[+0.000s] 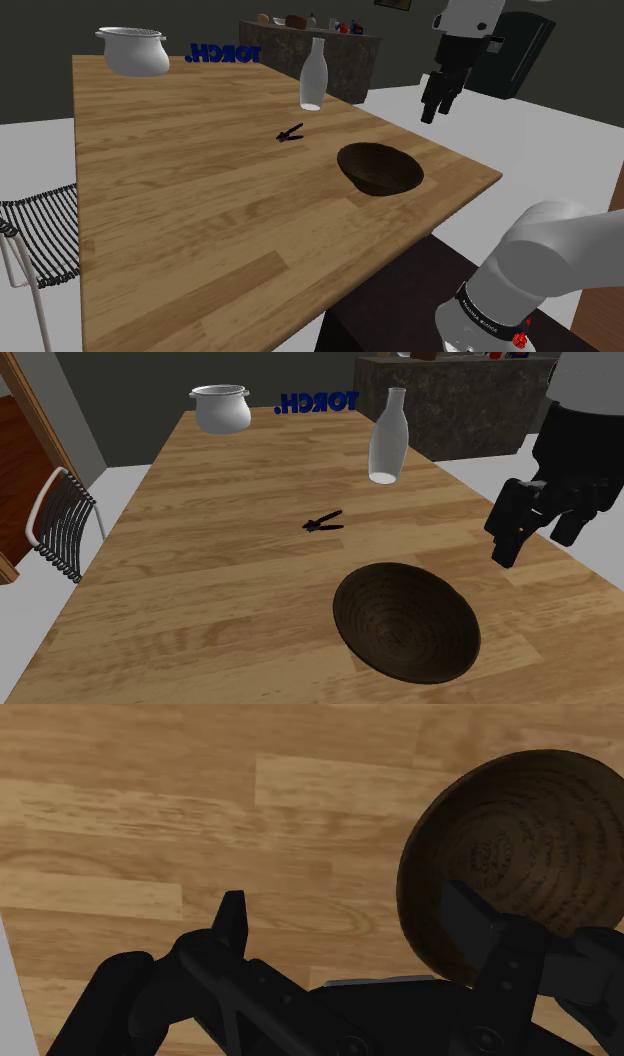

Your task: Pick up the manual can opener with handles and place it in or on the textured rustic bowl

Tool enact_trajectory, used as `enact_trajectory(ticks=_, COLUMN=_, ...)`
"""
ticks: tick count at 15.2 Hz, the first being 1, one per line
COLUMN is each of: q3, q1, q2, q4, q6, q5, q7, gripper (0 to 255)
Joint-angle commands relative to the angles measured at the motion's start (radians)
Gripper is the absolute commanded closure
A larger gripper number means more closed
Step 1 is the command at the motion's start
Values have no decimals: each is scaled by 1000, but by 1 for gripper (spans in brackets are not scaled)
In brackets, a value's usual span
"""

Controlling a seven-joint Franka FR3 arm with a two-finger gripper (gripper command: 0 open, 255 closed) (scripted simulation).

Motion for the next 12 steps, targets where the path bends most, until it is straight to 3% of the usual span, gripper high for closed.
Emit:
enact_trajectory(ticks=1, q3=0, q1=0, q2=0, q4=0, q6=0, q5=0, q7=0, gripper=0)
enact_trajectory(ticks=12, q3=300, q1=-119, q2=234, q4=85, q6=150, q5=197, q7=685, gripper=0)
